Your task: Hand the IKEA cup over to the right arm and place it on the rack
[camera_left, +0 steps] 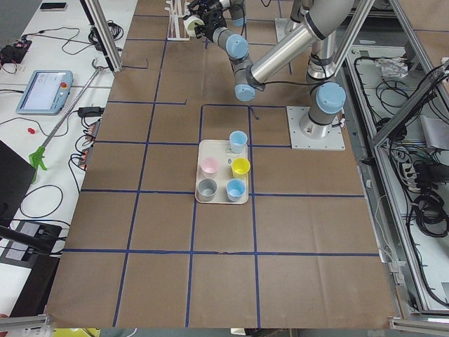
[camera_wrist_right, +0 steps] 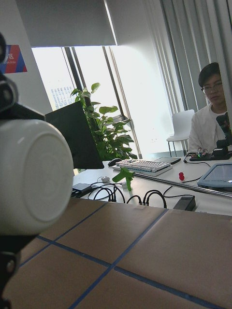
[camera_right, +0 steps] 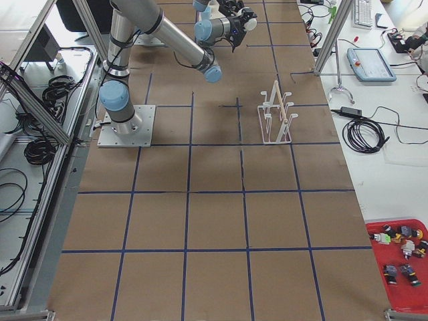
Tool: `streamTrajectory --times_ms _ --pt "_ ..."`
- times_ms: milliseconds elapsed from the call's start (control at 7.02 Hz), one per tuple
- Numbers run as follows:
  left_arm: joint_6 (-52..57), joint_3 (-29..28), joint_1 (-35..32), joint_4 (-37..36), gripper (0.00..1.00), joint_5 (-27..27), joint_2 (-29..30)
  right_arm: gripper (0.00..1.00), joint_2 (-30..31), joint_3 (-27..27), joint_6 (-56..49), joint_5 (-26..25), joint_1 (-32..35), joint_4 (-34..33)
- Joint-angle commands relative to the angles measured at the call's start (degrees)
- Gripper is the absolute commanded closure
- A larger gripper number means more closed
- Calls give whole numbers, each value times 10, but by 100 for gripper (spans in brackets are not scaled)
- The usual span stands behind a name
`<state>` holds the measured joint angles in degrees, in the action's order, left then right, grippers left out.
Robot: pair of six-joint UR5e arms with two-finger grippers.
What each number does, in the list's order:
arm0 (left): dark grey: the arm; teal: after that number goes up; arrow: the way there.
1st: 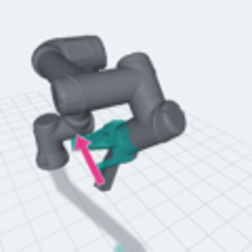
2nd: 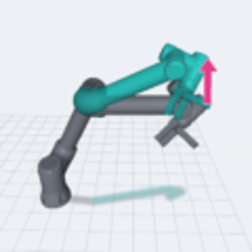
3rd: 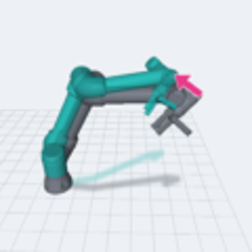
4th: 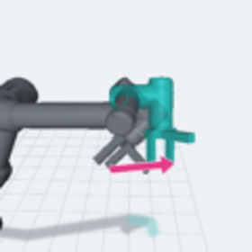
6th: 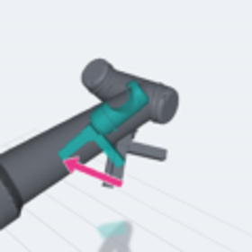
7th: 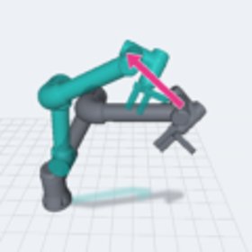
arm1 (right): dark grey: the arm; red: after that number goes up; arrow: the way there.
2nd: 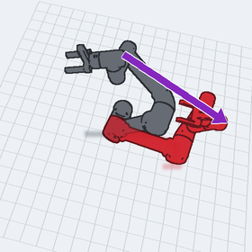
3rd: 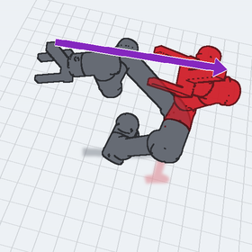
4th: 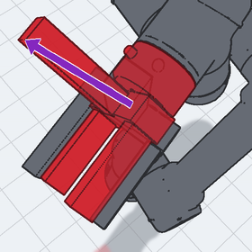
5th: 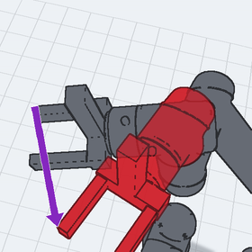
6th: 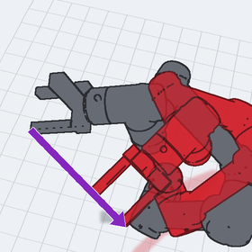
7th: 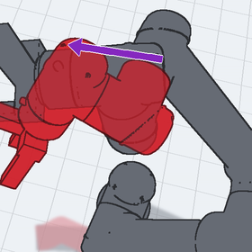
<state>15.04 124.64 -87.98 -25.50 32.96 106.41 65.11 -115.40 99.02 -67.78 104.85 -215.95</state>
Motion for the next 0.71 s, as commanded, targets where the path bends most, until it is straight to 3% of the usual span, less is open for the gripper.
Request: streamTrajectory --times_ms 0,570 --pt "-9 0 0 -10 1 24 -3 61 1 0 -1 0 0 0" --pt "-12 43 91 -9 1 12 -38 61 7 1 -5 1 -44 -4"
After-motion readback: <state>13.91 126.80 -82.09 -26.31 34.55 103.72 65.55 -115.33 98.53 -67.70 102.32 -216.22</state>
